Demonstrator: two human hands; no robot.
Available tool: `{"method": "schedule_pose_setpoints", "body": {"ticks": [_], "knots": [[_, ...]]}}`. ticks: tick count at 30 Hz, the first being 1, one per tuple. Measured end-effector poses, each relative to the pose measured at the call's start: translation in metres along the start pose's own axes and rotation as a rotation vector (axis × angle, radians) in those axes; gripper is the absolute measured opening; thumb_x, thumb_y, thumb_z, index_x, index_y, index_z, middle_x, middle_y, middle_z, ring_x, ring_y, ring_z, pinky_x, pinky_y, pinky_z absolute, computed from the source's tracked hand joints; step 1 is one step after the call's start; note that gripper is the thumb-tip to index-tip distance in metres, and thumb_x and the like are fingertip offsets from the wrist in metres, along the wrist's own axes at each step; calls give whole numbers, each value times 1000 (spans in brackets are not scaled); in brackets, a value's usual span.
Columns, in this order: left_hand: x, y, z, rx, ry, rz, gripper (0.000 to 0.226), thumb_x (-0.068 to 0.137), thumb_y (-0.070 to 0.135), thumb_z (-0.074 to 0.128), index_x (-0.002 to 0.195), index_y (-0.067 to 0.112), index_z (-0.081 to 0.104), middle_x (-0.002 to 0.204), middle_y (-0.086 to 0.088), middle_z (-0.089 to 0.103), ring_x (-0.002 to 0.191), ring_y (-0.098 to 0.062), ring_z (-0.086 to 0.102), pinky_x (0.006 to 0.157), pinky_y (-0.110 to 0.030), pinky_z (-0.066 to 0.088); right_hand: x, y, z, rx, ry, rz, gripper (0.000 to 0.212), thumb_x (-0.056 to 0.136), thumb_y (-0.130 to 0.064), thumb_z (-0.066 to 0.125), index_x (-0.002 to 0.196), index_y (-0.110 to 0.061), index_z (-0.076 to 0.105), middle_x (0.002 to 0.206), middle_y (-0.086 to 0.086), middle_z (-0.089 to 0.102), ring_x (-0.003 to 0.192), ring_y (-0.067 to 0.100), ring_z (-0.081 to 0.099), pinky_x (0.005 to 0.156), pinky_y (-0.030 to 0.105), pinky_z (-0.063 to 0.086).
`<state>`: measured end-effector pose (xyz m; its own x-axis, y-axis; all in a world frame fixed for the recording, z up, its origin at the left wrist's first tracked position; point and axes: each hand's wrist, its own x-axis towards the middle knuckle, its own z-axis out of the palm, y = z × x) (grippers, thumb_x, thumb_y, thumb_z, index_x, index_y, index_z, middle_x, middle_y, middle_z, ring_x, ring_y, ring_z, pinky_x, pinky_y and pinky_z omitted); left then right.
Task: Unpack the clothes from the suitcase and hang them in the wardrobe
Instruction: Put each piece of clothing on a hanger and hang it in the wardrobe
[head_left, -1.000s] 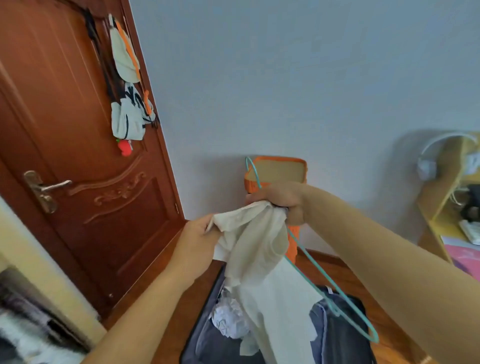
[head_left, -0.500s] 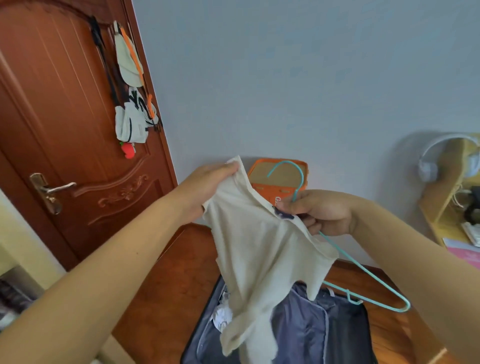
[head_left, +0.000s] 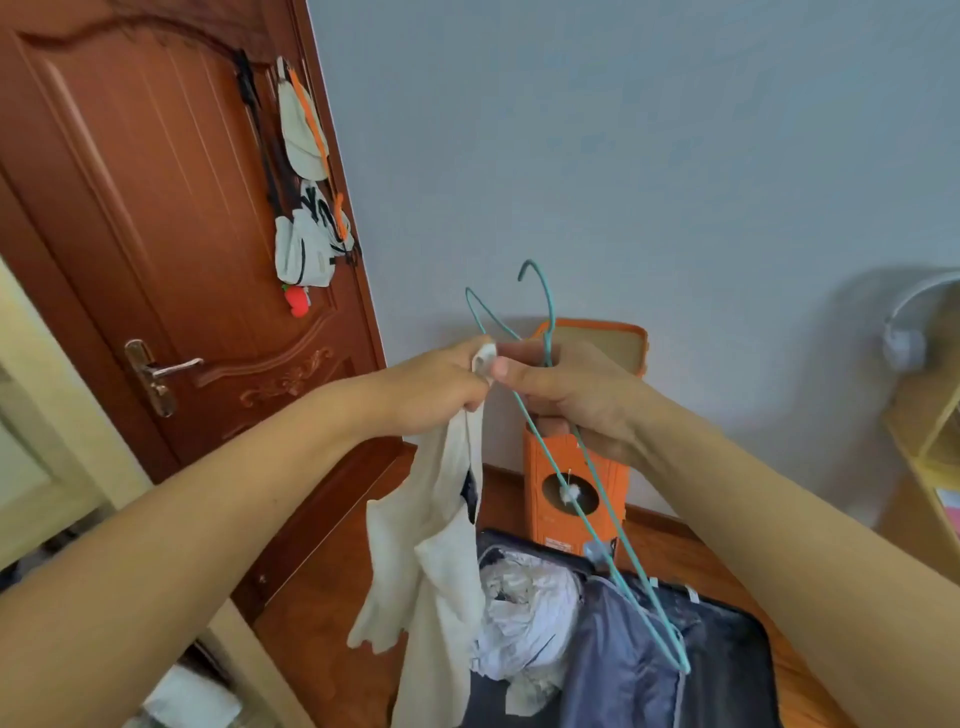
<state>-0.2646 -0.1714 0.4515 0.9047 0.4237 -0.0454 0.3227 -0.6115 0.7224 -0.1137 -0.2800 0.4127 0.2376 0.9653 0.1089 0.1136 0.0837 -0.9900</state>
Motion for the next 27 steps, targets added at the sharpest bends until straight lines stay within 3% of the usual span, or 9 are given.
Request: {"method": "schedule_pose_setpoints", "body": {"ticks": [2, 5, 8, 10, 14, 17, 20, 25, 27], "knots": [[-8, 1, -4, 56, -35, -14, 60, 70, 27, 51, 129, 28, 52, 134, -9, 59, 129, -22, 51, 111, -42, 41, 5, -12, 14, -140, 69, -50, 52, 82, -39, 79, 127, -16, 63, 67, -15, 60, 47, 1, 43, 45, 24, 30], [-18, -8, -14, -96, 18, -43, 28, 87, 9, 49, 104, 31, 56, 114, -1, 60, 111, -14, 53, 94, -26, 40, 11, -18, 25, -231, 165, -122, 50, 79, -43, 81, 122, -27, 64, 92, -3, 59, 60, 3, 49, 47, 18, 36], [-25, -22, -13, -308, -37, -33, 58, 77, -2, 51, 119, 37, 61, 130, -2, 62, 127, -4, 47, 105, -27, 33, 14, -22, 36, -290, 117, -221, 22, 81, -34, 81, 101, -28, 73, 83, 0, 55, 57, 2, 46, 55, 16, 36], [-23, -32, -8, -331, -39, -22, 75, 65, 4, 52, 134, 34, 55, 140, -8, 57, 122, -8, 48, 96, -33, 35, 16, -23, 43, -358, 93, -265, 14, 83, -27, 80, 95, -24, 73, 80, 0, 59, 61, 3, 50, 61, 16, 38], [-19, -40, 4, -509, 22, -13, 63, 63, 3, 55, 121, 29, 57, 94, -5, 57, 82, -12, 50, 67, -31, 36, 19, -28, 45, -489, 59, -336, 4, 89, -16, 73, 86, -16, 70, 76, -1, 65, 67, 5, 56, 67, 18, 44], [-9, -46, 27, -340, 326, -16, 58, 82, 18, 74, 130, 29, 44, 122, -5, 54, 103, -13, 56, 84, -31, 49, 26, -32, 37, -583, 251, -307, 13, 92, -21, 69, 79, -18, 68, 67, -6, 62, 62, 5, 54, 66, 27, 43], [-23, -66, 83, -272, 588, -132, 56, 83, 46, 77, 125, 36, 42, 123, 6, 41, 112, -11, 50, 95, -31, 47, 33, -37, 19, -472, 522, -216, 19, 89, -27, 69, 71, -21, 64, 61, -7, 58, 57, 12, 53, 61, 29, 44], [-38, -113, 170, -459, 248, -398, 25, 89, 39, 65, 89, 14, 59, 83, -5, 61, 71, -19, 57, 68, -32, 46, 21, -55, -8, -350, 680, -176, 15, 87, -24, 69, 73, -18, 64, 65, -2, 59, 53, 12, 52, 51, 27, 44], [-35, -121, 172, -672, 258, -493, 15, 92, 20, 59, 82, 9, 59, 79, -14, 57, 67, -26, 55, 67, -37, 44, 12, -59, -14, -327, 654, -154, 14, 90, -21, 68, 80, -12, 65, 69, 3, 60, 46, 8, 48, 42, 22, 39]]}}
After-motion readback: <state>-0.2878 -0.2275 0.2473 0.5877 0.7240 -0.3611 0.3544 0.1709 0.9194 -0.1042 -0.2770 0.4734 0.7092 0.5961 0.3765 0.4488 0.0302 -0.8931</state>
